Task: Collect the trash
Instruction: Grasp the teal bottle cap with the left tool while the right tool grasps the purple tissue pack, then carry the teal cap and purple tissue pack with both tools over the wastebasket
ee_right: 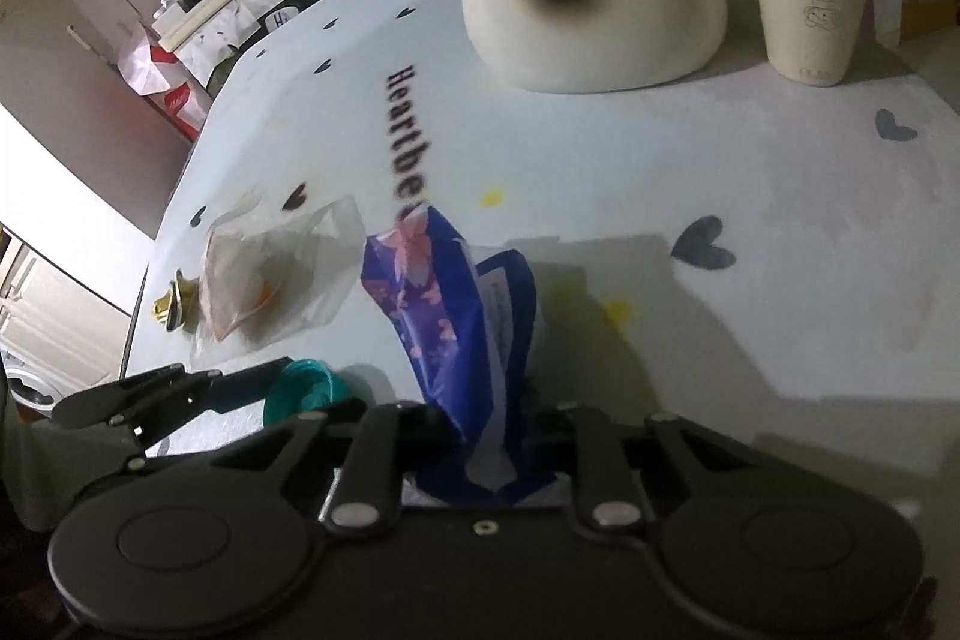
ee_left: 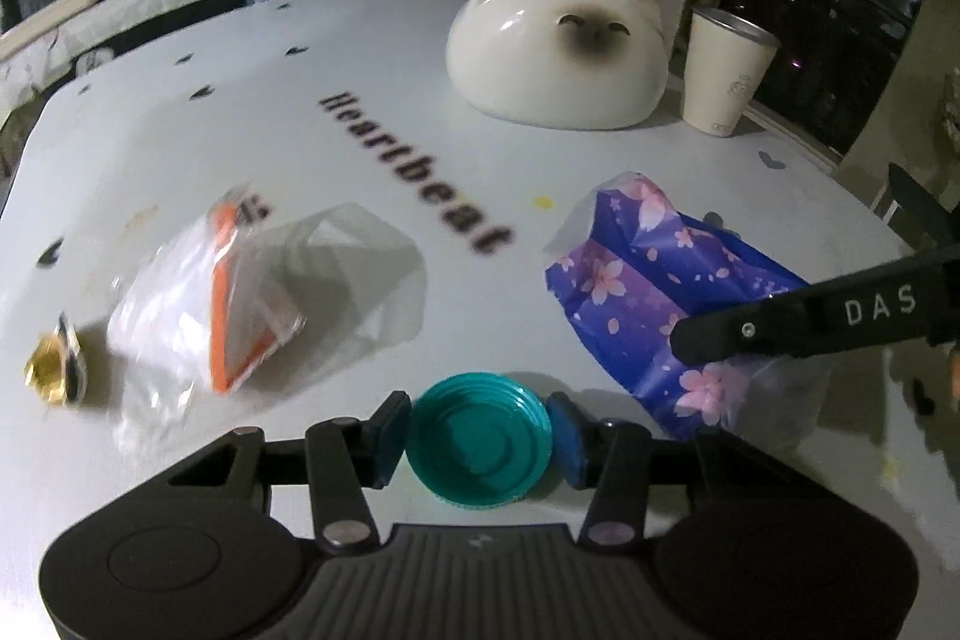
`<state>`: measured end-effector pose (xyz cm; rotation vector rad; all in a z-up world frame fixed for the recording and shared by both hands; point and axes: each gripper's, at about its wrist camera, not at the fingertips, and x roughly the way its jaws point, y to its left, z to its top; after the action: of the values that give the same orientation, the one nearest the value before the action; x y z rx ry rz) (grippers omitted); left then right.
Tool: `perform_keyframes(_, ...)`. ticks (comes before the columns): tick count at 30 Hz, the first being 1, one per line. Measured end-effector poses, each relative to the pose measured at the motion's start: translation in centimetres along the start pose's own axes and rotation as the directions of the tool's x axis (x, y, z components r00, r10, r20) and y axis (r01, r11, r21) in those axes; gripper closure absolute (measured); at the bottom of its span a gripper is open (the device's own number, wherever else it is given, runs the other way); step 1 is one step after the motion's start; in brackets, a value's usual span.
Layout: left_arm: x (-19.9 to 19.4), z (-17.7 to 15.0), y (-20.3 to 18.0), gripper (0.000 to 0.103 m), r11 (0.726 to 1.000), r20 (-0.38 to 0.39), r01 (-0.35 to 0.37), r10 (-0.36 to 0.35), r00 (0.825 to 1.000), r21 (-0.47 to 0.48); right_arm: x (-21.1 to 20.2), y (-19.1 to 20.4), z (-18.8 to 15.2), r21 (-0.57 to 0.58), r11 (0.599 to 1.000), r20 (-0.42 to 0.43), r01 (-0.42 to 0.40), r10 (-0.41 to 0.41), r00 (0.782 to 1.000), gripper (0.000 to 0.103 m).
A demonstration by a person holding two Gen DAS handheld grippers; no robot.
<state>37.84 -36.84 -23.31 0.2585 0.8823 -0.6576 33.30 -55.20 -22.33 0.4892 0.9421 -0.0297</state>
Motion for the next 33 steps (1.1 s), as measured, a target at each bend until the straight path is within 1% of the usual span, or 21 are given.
perform_keyframes(8, -4.1, -2.1, 0.2, 0.053, 0.996, -0.01, -0.022, 0.021, 1.0, -0.086, -2.3, 2.0, -2.5, -0.034, 0.999, 0.0, 0.038, -0.038, 0.999, 0.087)
perform_keyframes(13, -7.1, -3.1, 0.7, 0.053, 0.989, -0.005, -0.04, 0.04, 0.999, -0.141, -4.7, 3.5, -3.9, -0.068, 0.996, 0.029, 0.055, -0.054, 0.998, 0.087)
perform_keyframes(17, -9.6, -3.8, 0.5, 0.053, 0.984, 0.001, -0.057, 0.058, 0.998, -0.167, -7.1, 4.9, -4.9, -0.102, 0.991, 0.068, 0.083, -0.076, 0.995, 0.087)
perform_keyframes(25, -14.9, -5.5, 0.4, 0.053, 0.974, 0.044, -0.069, 0.08, 0.996, -0.217, -11.6, 7.5, -7.3, -0.163, 0.977, 0.142, 0.14, -0.118, 0.983, 0.087)
perform_keyframes(33, -20.1, -7.6, 1.4, 0.053, 0.957, 0.078, -0.072, 0.098, 0.992, -0.28, -14.1, 10.3, -9.6, -0.22, 0.961, 0.17, 0.167, -0.131, 0.977, 0.087)
